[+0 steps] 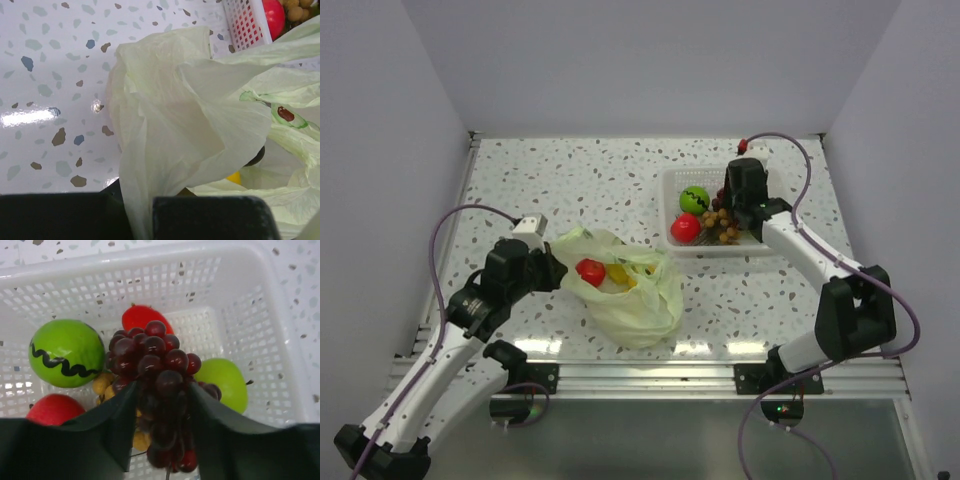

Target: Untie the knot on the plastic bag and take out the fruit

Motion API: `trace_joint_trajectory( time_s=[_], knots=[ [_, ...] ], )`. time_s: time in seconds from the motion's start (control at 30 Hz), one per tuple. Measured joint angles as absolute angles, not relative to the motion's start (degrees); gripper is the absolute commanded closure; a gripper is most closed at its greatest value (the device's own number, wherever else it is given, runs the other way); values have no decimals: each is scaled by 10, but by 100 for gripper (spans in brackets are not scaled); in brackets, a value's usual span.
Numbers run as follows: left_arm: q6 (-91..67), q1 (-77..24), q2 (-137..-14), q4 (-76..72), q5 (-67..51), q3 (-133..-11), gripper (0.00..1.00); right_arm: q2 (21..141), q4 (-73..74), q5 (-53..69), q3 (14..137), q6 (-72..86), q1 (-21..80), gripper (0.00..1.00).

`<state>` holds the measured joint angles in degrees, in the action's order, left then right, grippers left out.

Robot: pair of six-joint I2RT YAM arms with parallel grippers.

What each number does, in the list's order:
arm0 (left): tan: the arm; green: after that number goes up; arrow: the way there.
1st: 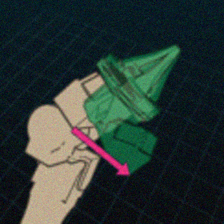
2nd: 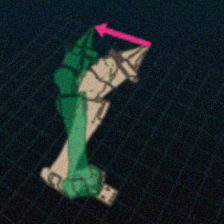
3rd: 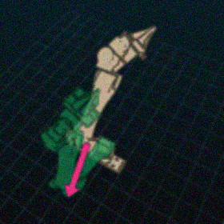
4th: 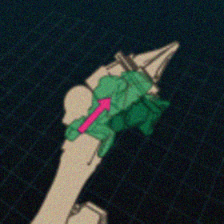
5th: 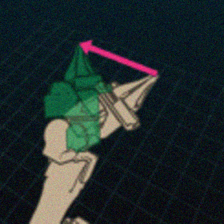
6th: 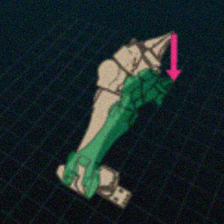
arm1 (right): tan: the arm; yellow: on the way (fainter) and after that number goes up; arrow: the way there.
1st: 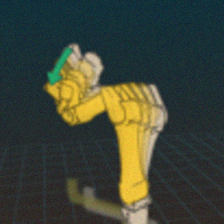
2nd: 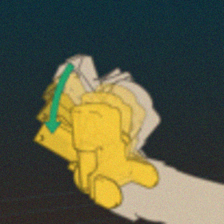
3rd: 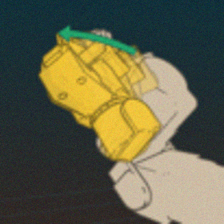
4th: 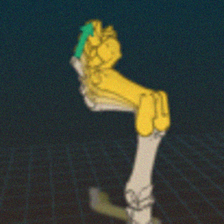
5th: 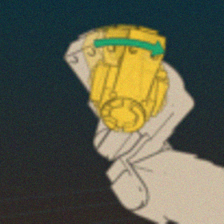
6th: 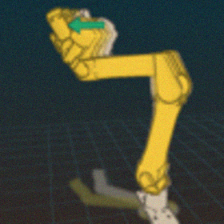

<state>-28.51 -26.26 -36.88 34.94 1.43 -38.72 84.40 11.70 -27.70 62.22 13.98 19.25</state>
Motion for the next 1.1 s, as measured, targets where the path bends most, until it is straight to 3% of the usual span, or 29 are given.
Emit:
trace_joint_trajectory(
  time_s=[0.13, 0.17, 0.37, 0.6, 0.9, 1.1],
  knots=[
    [-278, -263, -362, 346, -1, -371, 100, 849, 168, -246, 650, 142, 192, 6],
    [-278, -263, -362, 346, -3, -371, 100, 845, 177, -237, 663, 142, 193, 4],
    [-286, -263, -364, 350, -4, -373, 100, 785, 236, -174, 744, 134, 229, 6],
    [-312, -263, -386, 359, 5, -392, 100, 731, 267, -122, 794, 130, 425, 20],
    [-345, -263, -390, 389, 8, -393, 100, 820, 271, -99, 799, 159, 617, 22],
    [-375, -263, -380, 406, 8, -393, 100, 872, 262, -112, 719, 188, 685, 22]
  ],
)
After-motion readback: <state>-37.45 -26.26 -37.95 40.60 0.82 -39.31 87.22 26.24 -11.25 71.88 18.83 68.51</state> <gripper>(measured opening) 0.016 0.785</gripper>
